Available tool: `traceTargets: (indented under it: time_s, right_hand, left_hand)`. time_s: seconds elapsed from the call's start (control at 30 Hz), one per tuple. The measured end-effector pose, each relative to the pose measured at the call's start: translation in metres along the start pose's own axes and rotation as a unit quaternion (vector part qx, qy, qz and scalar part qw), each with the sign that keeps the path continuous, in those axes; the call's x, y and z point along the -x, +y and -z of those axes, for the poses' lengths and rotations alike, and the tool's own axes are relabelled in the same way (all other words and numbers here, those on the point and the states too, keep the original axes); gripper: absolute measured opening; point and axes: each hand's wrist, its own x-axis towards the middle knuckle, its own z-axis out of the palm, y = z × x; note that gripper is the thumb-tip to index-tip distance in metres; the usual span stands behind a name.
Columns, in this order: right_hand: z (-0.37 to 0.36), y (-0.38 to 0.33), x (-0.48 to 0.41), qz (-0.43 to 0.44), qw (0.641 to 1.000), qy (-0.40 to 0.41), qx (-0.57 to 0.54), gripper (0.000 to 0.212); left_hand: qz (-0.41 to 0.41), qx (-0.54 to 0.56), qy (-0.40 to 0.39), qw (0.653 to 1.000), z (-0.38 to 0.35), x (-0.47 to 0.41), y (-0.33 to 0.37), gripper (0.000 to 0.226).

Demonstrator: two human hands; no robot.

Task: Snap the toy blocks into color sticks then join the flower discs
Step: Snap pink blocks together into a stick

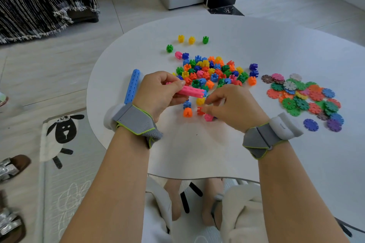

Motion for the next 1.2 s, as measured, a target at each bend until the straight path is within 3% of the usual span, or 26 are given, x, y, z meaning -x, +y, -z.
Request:
traceTargets:
  time_s: [0.13, 0.27, 0.33, 0.47, 0.53, 0.7, 0.93, 1.07, 1.2]
  right_hand:
    - [0.0054, 0.0001, 0.0050, -0.005, 0.993, -0.066, 0.095, 0.031]
    - [-0.0004, 0.0008, 0.0034, 0.004, 0.989, -0.072, 0.130, 0.025]
    - [-0.0022, 0.0008, 0.0028, 0.010, 0.994, -0.039, 0.099, 0.019]
    - [-0.0007, -0.0036, 0.0043, -0.023, 0.988, 0.031, -0.153, 0.008]
    - [-0.0012, -0.0040, 0.0039, -0.027, 0.975, 0.031, -0.216, 0.012]
    - [-0.0021, -0.0032, 0.0017, -0.037, 0.979, 0.025, -0.201, 0.015]
    - [-0.0010, -0.0036, -0.0006, -0.002, 0.991, 0.031, -0.130, 0.036]
    - [0.0010, -0.0061, 0.0011, -0.016, 0.980, 0.058, -0.190, 0.027]
    - [0.0009, -0.0062, 0.0012, -0.005, 0.983, 0.075, -0.169, 0.019]
  left_hand:
    - [-0.001, -0.002, -0.007, 1.000, -0.0014, 0.0027, -0.0007, 0.013]
    - [-0.005, -0.004, -0.012, 1.000, -0.0039, 0.0036, 0.0001, 0.013]
    - [-0.006, -0.007, -0.013, 1.000, -0.0051, 0.0028, -0.0002, 0.013]
    - [-0.013, -0.008, -0.011, 1.000, -0.0048, 0.0002, -0.0014, 0.013]
    - [-0.015, -0.004, -0.011, 1.000, -0.0046, -0.0005, -0.0017, 0.013]
    - [-0.018, -0.001, -0.009, 1.000, -0.0039, -0.0006, -0.0023, 0.012]
    - [-0.022, -0.005, -0.001, 1.000, -0.0024, -0.0016, -0.0022, 0.014]
    - [-0.018, 0.004, -0.002, 1.000, -0.0027, -0.0021, -0.0021, 0.014]
    - [-0.019, 0.000, -0.002, 1.000, -0.0027, -0.0020, -0.0022, 0.013]
